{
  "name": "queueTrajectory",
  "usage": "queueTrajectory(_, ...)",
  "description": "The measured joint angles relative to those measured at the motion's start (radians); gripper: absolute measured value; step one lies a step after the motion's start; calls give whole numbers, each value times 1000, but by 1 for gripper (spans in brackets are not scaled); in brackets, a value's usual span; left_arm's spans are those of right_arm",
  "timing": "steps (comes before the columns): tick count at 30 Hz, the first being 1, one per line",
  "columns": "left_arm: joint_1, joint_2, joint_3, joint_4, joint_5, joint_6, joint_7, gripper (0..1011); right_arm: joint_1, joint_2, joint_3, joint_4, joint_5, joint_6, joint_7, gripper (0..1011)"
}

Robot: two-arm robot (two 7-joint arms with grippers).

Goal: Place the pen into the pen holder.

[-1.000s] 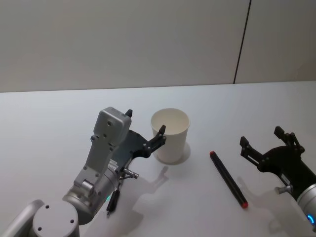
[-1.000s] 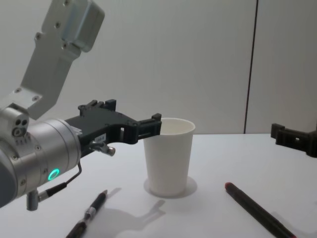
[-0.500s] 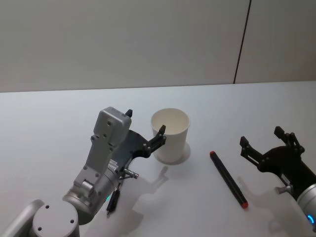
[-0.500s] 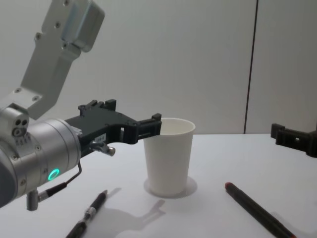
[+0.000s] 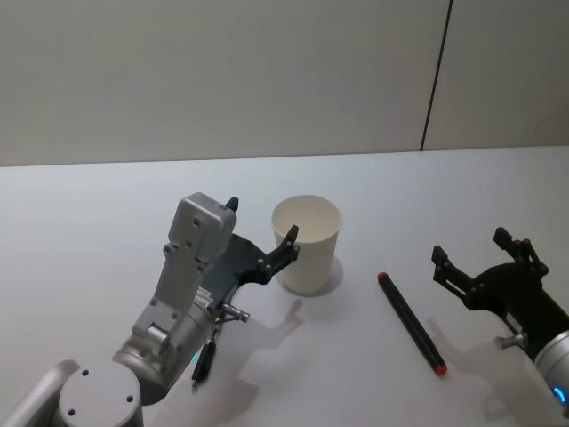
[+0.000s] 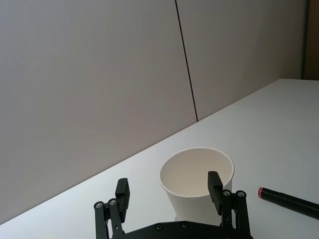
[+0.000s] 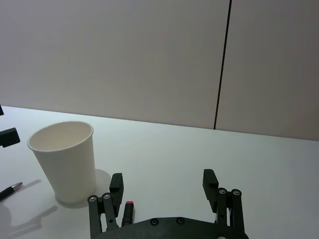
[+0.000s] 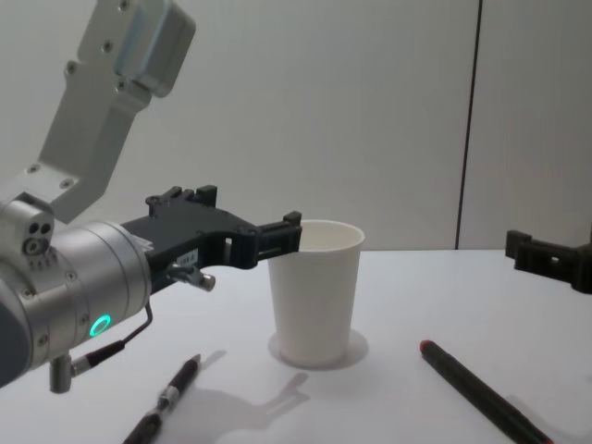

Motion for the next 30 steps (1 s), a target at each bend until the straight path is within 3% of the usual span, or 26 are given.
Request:
queueTrajectory(13, 0, 0, 0, 0, 0, 0, 0, 1004, 28, -17, -5, -29, -7, 101, 7, 1001)
queueTrajectory(30, 0, 0, 0, 0, 0, 0, 0, 1004, 64, -39, -6, -48, 24, 338, 13, 1002)
